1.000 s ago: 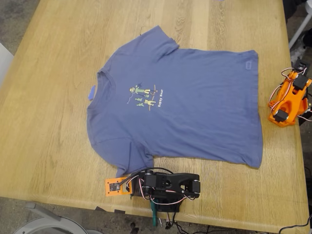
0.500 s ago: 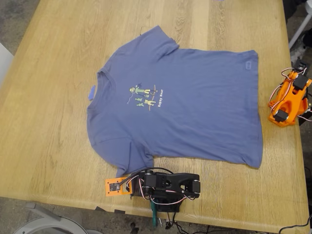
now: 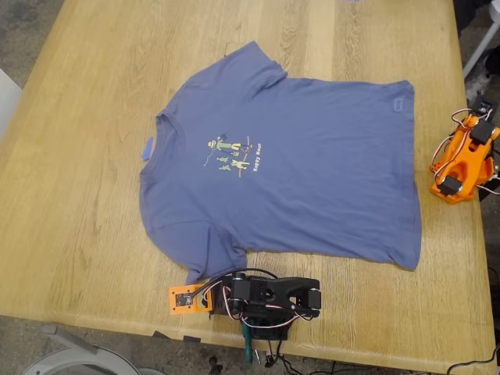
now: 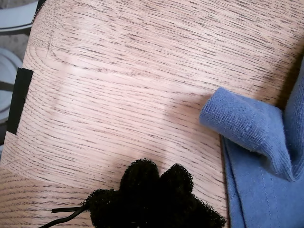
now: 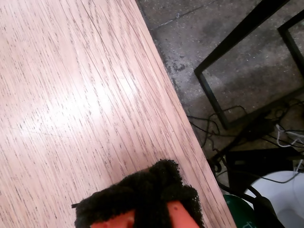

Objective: Fold a T-shirt

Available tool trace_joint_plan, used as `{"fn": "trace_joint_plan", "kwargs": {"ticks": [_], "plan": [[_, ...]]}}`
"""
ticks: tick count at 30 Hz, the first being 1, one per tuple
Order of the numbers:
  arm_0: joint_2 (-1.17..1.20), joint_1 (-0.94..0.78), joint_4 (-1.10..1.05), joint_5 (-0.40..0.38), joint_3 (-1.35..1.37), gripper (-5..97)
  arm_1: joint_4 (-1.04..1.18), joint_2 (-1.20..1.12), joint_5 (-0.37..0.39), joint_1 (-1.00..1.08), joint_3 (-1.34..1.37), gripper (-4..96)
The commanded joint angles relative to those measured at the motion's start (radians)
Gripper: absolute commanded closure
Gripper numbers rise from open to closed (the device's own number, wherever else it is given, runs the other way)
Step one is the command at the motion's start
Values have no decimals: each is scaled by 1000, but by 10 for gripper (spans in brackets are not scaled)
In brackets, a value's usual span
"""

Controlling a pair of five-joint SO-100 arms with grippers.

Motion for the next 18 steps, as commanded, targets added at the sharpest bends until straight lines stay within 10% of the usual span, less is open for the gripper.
{"fn": "trace_joint_plan", "kwargs": {"ticks": [1, 4, 8, 18], "plan": [[107, 3, 6, -14, -14, 916, -3, -3, 6, 31, 67, 909], [107, 17, 6, -137, -14, 918, -3, -3, 6, 12, 67, 911], [107, 25, 6, -60, -14, 918, -3, -3, 6, -84, 67, 911], [107, 161, -14, -207, -14, 916, -49, -3, -74, -213, 67, 746]]}}
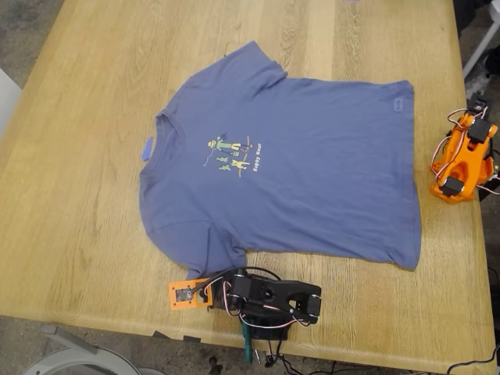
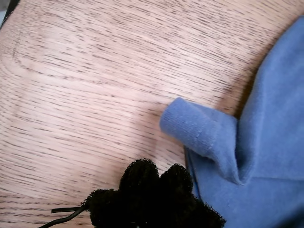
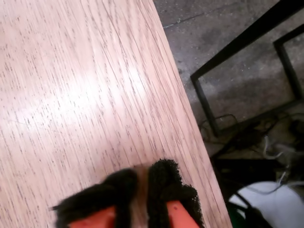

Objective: Fold a T-shirt

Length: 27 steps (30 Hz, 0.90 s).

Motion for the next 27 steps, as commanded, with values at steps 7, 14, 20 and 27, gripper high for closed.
{"fn": "trace_joint_plan", "kwargs": {"ticks": [7, 14, 20, 27], "plan": [[107, 94, -328, -138, -12, 697, -324, -3, 61, -181, 11, 565], [107, 201, -365, -80, -110, 456, -314, -3, 155, -322, -201, 457], [83, 192, -314, -84, -245, 349, -247, -3, 215, -581, -399, 452], [-160, 201, -236, -38, -526, 359, -78, -5, 196, -884, -607, 448]]}}
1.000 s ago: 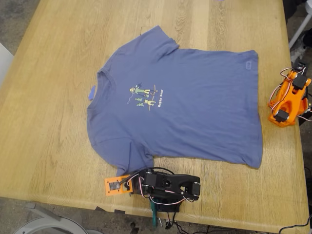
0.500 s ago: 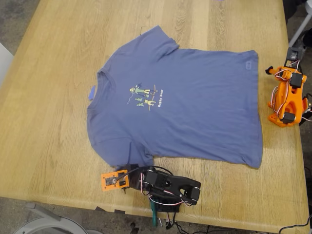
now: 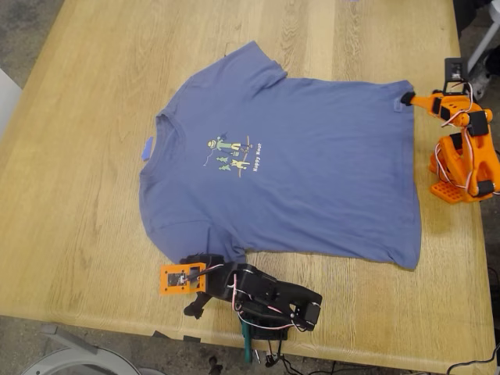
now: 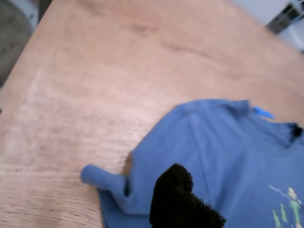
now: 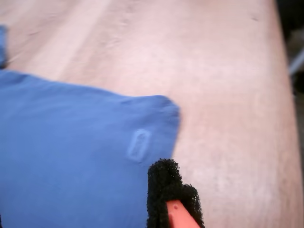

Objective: Fold a T-shirt

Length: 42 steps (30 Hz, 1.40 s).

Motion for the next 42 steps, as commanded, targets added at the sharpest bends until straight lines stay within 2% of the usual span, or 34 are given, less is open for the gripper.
{"fn": "trace_joint_plan", "kwargs": {"ticks": [1, 12, 15, 19, 21, 26, 29, 34, 38, 42], "plan": [[-141, 74, 8, 72, -235, 362, 58, -6, -15, -120, -118, 448], [-515, 345, 114, 333, -652, 338, 365, -344, -60, -551, -538, 450], [-607, 437, 124, 413, -719, 265, 428, -480, -74, -652, -657, 460], [-787, 546, 199, 436, -887, 218, 440, -669, -78, -801, -788, 474], [-847, 583, 196, 437, -923, 198, 376, -756, -77, -873, -824, 480], [-963, 660, 84, 428, -904, 190, 215, -945, -63, -1022, -856, 484], [-1048, 683, -28, 410, -864, 191, 117, -1003, -41, -1091, -799, 484], [-1310, 669, -356, 380, -868, 205, -176, -1131, -18, -1154, -672, 489], [-1494, 666, -520, 382, -927, 203, -397, -1333, 11, -1173, -739, 508], [-1624, 653, -621, 380, -966, 201, -514, -1499, 26, -1178, -842, 516]]}}
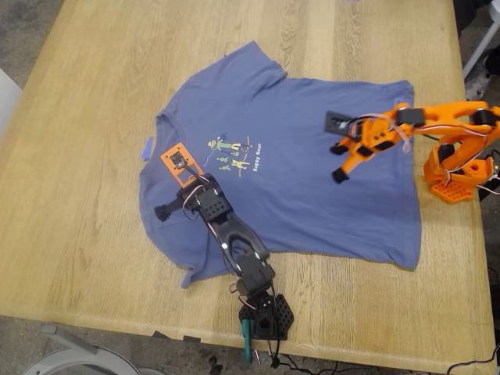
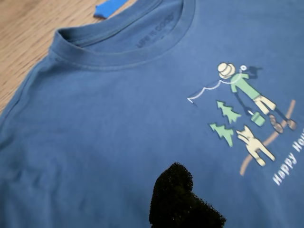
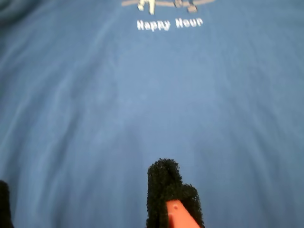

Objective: Fold a T-shirt

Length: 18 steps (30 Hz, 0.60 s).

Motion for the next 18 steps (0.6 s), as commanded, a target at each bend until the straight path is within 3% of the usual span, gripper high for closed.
{"fn": "trace_joint_plan", "kwargs": {"ticks": [1, 18], "plan": [[-48, -25, -109, -6, -140, 201, -75, -72, 15, 2, -104, 518], [-462, -101, -89, 29, -479, 203, -221, -379, 69, -26, -265, 544]]}}
